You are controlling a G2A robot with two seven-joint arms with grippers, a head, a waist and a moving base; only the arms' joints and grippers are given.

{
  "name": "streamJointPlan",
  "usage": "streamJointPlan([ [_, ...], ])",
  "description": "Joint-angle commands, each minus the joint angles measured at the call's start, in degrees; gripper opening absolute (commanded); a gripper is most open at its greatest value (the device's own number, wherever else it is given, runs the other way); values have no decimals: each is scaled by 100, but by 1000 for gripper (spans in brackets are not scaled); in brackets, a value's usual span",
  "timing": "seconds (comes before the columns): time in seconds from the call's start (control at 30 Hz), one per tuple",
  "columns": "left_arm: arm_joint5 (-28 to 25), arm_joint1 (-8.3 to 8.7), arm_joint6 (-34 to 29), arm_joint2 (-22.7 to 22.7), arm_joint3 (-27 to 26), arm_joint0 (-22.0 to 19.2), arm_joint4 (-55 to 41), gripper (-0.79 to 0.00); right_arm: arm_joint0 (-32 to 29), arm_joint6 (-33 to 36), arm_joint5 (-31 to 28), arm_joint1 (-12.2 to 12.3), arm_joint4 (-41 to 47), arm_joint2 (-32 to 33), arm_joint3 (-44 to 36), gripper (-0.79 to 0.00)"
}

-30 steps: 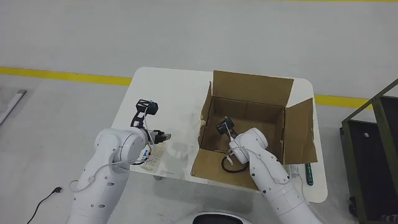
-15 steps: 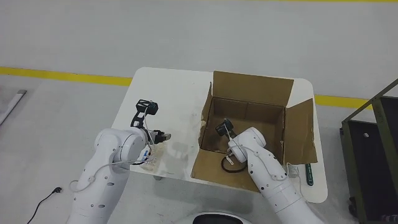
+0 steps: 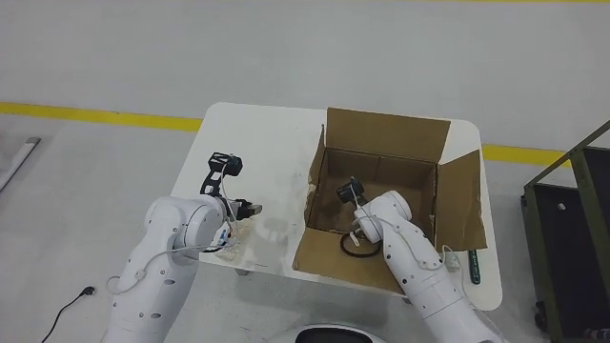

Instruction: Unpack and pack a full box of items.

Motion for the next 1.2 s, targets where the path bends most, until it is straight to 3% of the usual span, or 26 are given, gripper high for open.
streamJointPlan([
  [0.0,0,0,0,0,0,0,0,0,17,-13,37,7,2,58,-41,-785],
  [0.27,0,0,0,0,0,0,0,0,-214,26,-25,65,124,332,-756,-785],
  [0.53,0,0,0,0,0,0,0,0,-680,623,-479,179,173,668,-1850,-785],
  [0.73,0,0,0,0,0,0,0,0,-1053,847,106,202,494,1012,-2478,-785],
  [0.93,0,0,0,0,0,0,0,0,-1246,704,723,178,676,1056,-2467,-785],
  [1.0,0,0,0,0,0,0,0,0,-1232,646,864,172,680,1056,-2369,-597],
  [1.1,0,0,0,0,0,0,0,0,-1186,571,1035,160,657,1023,-2215,-542],
  [1.17,0,0,0,0,0,0,0,0,-1139,534,1177,153,601,1010,-2112,-425],
])
